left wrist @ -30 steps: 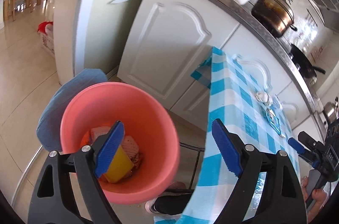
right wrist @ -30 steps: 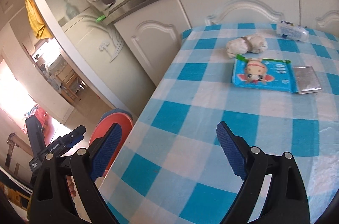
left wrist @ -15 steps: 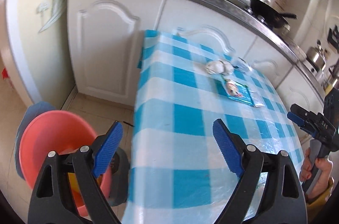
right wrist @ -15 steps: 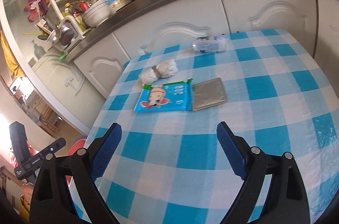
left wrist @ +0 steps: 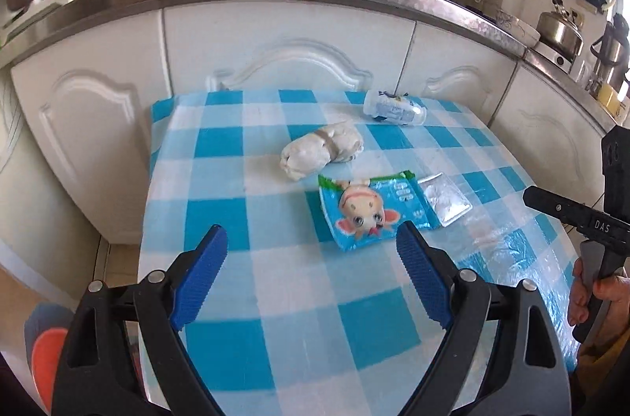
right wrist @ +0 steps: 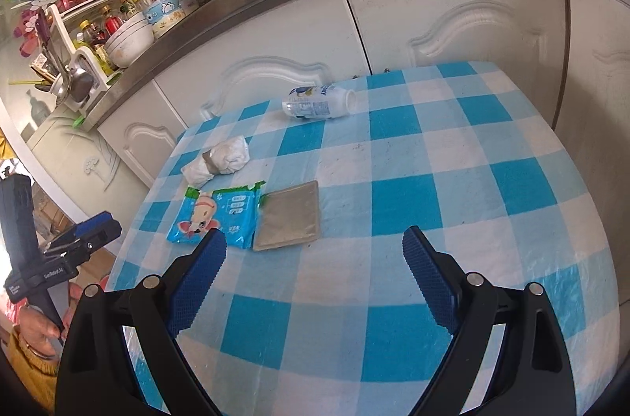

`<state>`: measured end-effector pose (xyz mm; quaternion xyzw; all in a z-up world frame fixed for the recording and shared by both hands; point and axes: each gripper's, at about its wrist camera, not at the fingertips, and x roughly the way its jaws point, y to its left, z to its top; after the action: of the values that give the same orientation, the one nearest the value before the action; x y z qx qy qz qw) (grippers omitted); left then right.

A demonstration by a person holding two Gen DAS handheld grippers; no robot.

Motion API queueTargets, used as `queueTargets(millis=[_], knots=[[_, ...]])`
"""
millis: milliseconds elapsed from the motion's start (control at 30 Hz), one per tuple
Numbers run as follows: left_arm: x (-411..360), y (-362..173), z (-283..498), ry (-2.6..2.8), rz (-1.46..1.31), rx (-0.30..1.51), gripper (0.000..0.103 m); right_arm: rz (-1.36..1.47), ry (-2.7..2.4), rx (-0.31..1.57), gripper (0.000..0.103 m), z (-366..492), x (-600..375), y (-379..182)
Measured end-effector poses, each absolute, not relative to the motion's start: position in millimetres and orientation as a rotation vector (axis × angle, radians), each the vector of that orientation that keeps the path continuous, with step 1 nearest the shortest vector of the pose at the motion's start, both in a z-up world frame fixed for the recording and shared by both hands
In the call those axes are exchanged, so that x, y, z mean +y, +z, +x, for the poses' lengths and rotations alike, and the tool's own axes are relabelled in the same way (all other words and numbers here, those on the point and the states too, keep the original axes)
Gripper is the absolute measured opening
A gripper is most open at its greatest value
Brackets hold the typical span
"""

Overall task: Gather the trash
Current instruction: 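Move both open tools back over the table, then close the left tool on the rolled white cloth while the right tool closes on the white bottle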

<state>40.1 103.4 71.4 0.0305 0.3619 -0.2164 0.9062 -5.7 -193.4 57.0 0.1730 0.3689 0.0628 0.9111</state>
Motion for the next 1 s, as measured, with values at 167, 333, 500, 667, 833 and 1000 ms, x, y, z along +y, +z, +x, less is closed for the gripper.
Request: queueTargets(millis=[167, 333, 500, 667, 833, 1000], knots=[[68, 69, 89, -0.496, 0.168, 0.730, 0.088, 0.302, 0.159, 0.746, 0.090, 29, -203, 63], [50, 58, 127, -0.541, 0.197, 0.744, 0.088, 0.239, 0.184, 0.751, 0.090, 69, -209, 63], [41, 43, 154, -0.572, 0.221, 0.783, 0.088, 0.155, 0.209, 0.742, 0.090, 112, -207, 65], [36, 37, 166, -0.637, 0.208, 0.807, 0.087, 0.042, 0.247, 0.718, 0.090, 157, -196, 71], [33, 28, 178, -0.694, 0.180, 0.841, 0.087, -0.073, 0.303, 0.743, 0.091, 198, -177, 65], [31, 19, 183, -0.706, 0.188, 0.873, 0.067, -0.180, 0.339, 0.819, 0.091, 224, -159, 45]])
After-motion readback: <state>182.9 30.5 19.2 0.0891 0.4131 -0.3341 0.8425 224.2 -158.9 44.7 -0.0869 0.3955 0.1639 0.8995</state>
